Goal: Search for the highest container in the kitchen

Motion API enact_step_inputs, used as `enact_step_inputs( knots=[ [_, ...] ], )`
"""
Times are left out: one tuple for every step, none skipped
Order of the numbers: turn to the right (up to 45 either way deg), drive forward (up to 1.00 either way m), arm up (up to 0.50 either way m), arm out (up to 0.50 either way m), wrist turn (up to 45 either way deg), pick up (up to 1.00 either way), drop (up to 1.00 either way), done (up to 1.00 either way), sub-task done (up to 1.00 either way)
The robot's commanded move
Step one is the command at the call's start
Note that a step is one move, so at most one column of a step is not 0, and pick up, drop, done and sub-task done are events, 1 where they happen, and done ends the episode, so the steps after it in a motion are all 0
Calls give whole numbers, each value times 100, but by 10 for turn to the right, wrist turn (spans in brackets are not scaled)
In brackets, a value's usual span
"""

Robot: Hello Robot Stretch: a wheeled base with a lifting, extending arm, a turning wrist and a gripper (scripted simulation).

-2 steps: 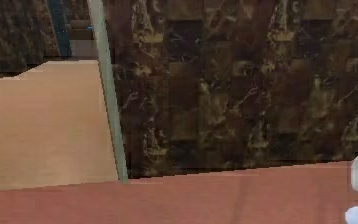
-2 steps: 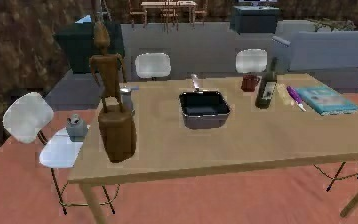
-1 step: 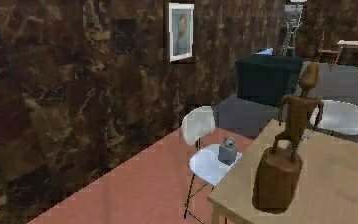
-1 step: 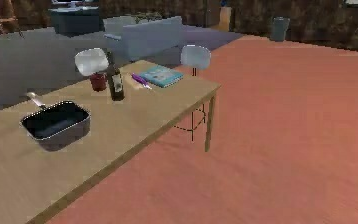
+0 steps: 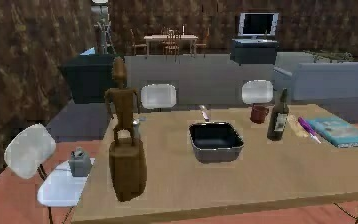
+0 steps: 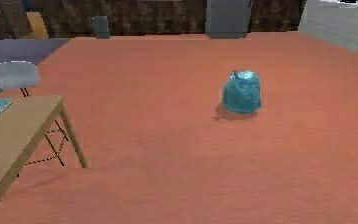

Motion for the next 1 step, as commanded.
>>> enact_step_inputs(
  knots=[
    [450,0,0,0,0,0,0,0,0]
  ],
)
